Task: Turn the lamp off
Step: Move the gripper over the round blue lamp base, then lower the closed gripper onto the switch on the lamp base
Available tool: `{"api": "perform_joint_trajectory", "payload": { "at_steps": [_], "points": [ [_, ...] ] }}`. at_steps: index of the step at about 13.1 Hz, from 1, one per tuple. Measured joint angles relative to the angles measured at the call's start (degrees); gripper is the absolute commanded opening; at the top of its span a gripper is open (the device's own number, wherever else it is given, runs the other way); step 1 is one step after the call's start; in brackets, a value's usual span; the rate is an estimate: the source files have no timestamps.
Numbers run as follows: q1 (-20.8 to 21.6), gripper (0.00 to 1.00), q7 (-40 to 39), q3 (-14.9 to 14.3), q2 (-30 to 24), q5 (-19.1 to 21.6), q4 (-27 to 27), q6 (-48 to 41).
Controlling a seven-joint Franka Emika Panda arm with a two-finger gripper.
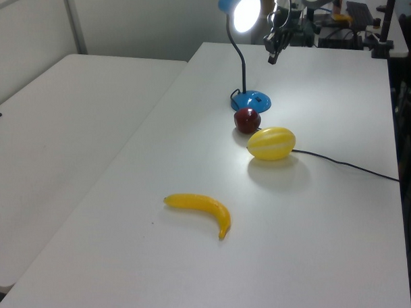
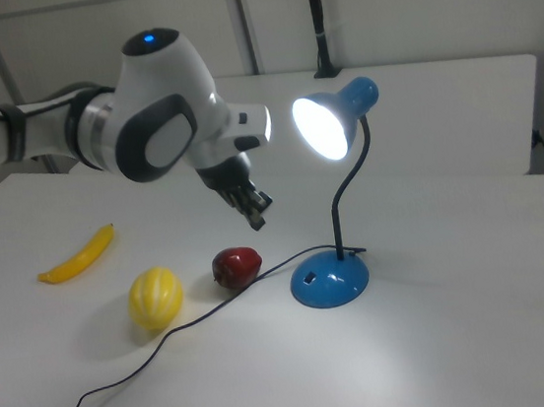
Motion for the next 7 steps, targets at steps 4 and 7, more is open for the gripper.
{"api": "perform_joint_trajectory", "payload": {
  "at_steps": [4, 7],
  "points": [
    [-1.32, 0.02, 0.01, -0.01, 5.75, 0.0, -0.01, 8.39],
    [-1.85, 0.02, 0.01, -0.02, 9.21, 0.0, 0.28, 11.9]
  ]
}}
